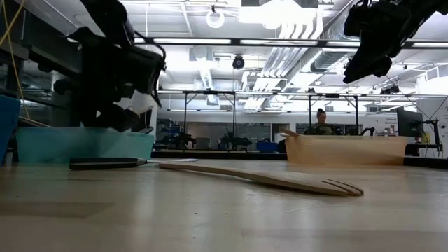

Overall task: Pick & Place Kitchen Items
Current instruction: Put the black knife into the blue bin

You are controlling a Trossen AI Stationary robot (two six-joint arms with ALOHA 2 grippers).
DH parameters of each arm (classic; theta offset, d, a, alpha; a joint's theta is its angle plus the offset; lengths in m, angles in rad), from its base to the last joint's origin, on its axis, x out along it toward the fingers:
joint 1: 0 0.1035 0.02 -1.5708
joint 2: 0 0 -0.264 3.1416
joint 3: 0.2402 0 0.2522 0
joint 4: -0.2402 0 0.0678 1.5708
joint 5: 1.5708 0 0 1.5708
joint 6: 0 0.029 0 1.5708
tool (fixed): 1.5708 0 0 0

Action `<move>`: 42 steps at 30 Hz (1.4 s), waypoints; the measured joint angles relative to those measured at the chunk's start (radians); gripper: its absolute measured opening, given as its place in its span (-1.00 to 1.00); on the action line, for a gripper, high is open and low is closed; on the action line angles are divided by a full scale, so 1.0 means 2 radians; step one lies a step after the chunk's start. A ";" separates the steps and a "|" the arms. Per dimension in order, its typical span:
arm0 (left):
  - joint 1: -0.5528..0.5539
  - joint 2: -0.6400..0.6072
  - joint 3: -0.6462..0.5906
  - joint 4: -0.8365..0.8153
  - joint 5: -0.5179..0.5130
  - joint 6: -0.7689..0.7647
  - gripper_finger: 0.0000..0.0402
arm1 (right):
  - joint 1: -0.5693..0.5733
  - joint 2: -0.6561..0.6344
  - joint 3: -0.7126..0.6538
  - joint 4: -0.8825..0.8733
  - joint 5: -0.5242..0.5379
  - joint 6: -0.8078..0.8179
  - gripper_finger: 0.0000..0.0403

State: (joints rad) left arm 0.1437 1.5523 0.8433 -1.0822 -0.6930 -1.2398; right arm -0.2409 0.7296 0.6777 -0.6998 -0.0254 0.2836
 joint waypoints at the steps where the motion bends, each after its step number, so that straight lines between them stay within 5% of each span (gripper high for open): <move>1: 0.000 -0.006 0.003 -0.003 0.000 0.004 -0.40 | 0.000 0.000 0.000 0.000 0.000 0.000 -0.34; 9: 0.000 -0.062 0.025 -0.001 0.020 0.062 -0.39 | 0.000 0.000 0.000 -0.001 -0.002 0.001 -0.34; 23: 0.000 -0.100 0.027 0.119 0.201 0.202 -0.39 | 0.000 0.000 0.000 0.000 -0.001 0.000 -0.34; 31: 0.000 -0.100 0.027 0.165 0.248 0.226 -0.38 | 0.000 0.000 0.000 0.000 -0.002 0.000 -0.34; 42: -0.004 -0.059 0.027 0.187 0.320 0.238 0.07 | 0.000 0.000 0.000 0.000 0.000 0.001 -0.34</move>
State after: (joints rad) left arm 0.1352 1.4350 0.8970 -0.7074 -0.0538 -0.7628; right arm -0.2413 0.7292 0.6777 -0.7000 -0.0257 0.2854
